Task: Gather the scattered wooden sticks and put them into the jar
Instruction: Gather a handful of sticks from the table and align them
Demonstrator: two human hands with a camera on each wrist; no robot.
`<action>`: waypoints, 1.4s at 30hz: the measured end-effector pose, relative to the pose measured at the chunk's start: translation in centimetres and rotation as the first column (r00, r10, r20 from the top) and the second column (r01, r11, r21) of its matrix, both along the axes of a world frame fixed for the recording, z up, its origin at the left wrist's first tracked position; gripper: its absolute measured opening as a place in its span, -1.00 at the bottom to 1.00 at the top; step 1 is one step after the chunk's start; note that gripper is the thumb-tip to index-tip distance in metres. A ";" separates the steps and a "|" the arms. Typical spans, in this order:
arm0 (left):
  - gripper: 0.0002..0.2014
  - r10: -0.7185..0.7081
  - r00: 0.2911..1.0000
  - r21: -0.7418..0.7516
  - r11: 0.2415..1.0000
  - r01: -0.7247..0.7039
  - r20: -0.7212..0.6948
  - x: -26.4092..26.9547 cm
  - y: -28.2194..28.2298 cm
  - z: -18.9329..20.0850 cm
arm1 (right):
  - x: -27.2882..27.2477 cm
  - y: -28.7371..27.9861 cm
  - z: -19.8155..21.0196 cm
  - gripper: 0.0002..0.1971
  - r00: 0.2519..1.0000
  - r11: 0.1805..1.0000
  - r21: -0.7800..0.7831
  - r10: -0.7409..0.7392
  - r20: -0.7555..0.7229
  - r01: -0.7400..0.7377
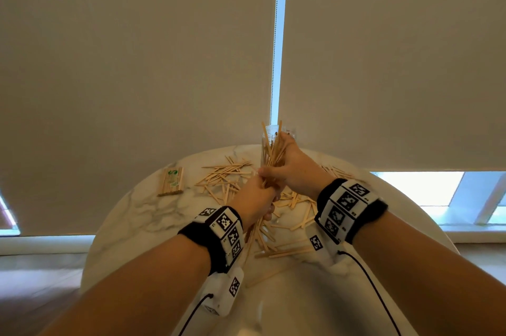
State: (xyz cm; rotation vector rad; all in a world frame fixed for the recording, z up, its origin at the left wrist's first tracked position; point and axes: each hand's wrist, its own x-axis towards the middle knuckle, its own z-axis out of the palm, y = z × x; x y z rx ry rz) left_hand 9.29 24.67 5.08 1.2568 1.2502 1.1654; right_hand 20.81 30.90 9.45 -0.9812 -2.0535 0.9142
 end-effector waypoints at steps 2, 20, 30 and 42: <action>-0.93 -0.015 0.999 0.011 1.000 0.015 0.044 0.0 -0.1 0.1 | 0.3 0.4 0.0 -0.03 1.000 1.000 0.023 -0.008 0.021 0.008; -0.93 0.110 0.975 0.207 0.976 -0.069 -0.195 0.5 0.8 0.1 | -0.1 0.1 3.8 -0.75 0.964 0.958 0.194 -0.170 -0.204 0.210; -0.86 0.147 0.946 0.359 0.933 -0.034 -0.290 1.0 1.4 0.0 | 0.0 0.4 4.5 -0.53 0.913 0.908 0.223 -0.286 -0.290 0.355; -0.80 0.070 0.975 0.356 0.934 0.011 -0.212 1.1 1.4 0.9 | 0.4 -0.7 5.5 -0.62 0.986 0.985 0.107 -0.146 0.082 0.137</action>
